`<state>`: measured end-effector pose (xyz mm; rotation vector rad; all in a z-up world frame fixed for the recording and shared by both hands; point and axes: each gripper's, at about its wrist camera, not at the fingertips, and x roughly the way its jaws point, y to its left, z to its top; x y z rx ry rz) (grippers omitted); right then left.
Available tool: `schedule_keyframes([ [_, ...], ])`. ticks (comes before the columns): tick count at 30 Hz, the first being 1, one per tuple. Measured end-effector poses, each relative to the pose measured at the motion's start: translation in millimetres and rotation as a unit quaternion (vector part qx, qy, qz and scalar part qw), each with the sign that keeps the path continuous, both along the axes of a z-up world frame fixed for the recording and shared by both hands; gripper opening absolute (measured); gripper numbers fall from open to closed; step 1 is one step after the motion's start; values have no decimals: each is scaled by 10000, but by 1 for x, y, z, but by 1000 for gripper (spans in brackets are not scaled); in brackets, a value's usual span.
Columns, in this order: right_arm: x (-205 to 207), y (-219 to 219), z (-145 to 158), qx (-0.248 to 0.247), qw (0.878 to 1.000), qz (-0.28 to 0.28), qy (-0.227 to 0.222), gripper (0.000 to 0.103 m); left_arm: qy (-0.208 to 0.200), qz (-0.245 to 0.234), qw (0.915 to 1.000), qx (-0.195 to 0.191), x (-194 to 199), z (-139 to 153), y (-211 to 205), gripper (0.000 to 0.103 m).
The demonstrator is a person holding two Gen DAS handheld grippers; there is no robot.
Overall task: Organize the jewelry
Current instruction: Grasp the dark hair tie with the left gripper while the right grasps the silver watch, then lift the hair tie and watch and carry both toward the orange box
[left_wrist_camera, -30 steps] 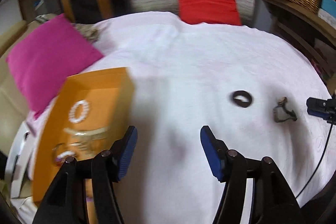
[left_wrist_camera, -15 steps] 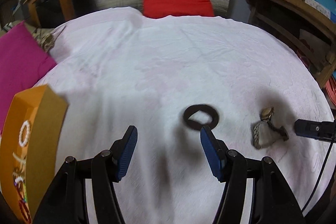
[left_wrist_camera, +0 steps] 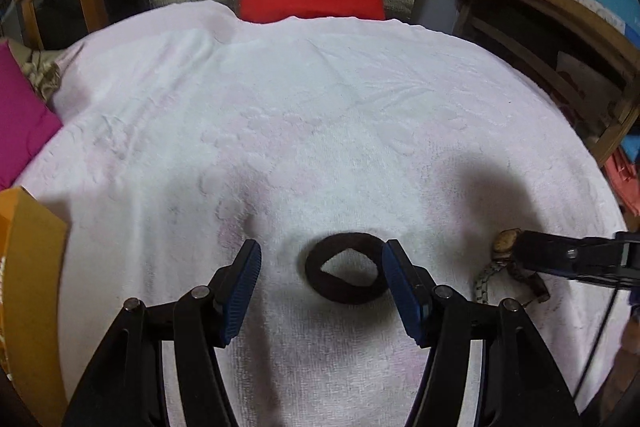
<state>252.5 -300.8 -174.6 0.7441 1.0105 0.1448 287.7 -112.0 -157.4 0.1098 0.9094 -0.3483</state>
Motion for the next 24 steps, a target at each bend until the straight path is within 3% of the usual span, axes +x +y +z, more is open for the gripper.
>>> schedule_keyframes([
  [6, 9, 11, -6, -137, 9999, -90, 45, 41, 135, -218, 9997, 33, -1, -7, -9, 68],
  [8, 9, 11, -6, -188, 9997, -158, -5, 31, 167, -207, 9995, 141, 0, -13, -11, 68],
  [9, 9, 11, -8, -274, 9994, -194, 3, 19, 163, -195, 9996, 147, 1, -14, -12, 68],
  [12, 10, 12, -10, -378, 9991, -215, 7, 16, 106, -169, 9997, 111, 2, -14, -12, 68],
  [19, 7, 19, -3, -793, 9966, -135, -163, 16, 70, -209, 9998, -25, -2, -11, -10, 21],
  [24, 2, 16, 4, -826, 9959, -186, -314, 16, 159, -168, 9996, -153, -1, -7, -4, 13],
])
